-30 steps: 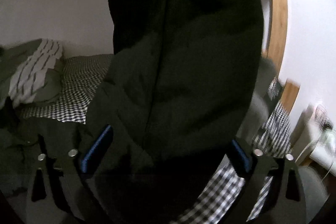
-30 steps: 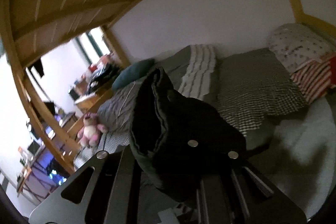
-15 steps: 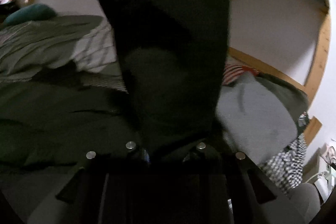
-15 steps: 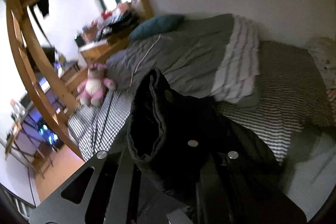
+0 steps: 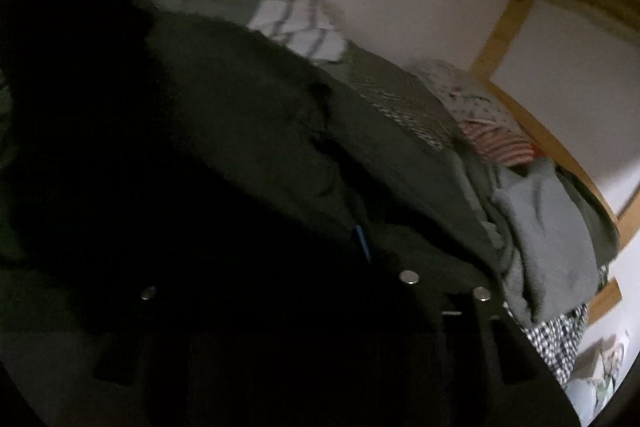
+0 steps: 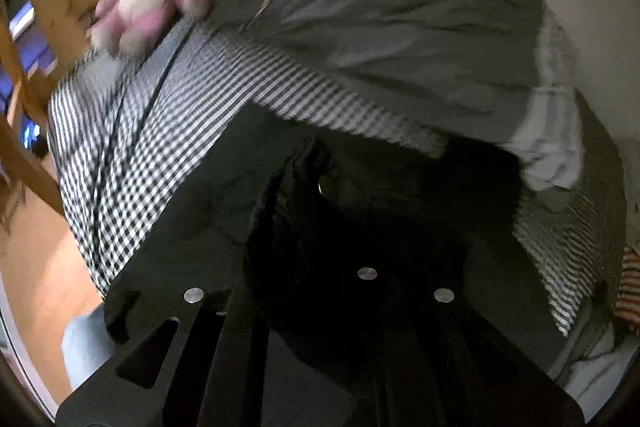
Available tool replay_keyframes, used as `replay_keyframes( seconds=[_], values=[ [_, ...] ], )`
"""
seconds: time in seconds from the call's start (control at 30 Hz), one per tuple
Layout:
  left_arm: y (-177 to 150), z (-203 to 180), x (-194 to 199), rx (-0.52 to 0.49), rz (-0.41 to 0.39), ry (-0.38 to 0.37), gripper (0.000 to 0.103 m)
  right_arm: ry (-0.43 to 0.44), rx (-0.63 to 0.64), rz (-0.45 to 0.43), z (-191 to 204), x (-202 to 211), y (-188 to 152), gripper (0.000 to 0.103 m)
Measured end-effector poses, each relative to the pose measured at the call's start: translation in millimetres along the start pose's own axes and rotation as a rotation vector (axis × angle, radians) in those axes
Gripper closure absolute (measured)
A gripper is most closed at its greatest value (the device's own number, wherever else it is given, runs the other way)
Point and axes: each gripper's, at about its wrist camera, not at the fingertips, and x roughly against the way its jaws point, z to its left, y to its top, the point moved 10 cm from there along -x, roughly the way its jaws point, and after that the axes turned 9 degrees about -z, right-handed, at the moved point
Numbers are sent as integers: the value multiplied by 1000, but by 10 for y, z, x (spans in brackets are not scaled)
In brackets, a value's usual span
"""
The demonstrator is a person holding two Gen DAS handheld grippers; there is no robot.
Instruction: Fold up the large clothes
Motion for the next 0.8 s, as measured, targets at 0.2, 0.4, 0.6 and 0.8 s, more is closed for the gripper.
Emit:
replay_keyframes(
  seconds=[0.2, 0.4, 0.6, 0.8],
  values=[
    [-34, 215, -56, 54, 3, 37, 61, -107, 105, 77, 575, -502, -252, 95],
    [-57, 346, 4, 67, 19, 53, 60, -200, 148, 57, 791, -571, -360, 85],
    [-140, 375, 33, 42, 67, 31, 59, 85, 169, -183, 1374, 349, 1, 10],
    [-242, 451, 428, 71, 113, 16, 57, 88, 26, -364, 397, 1456, 170, 4]
  ],
)
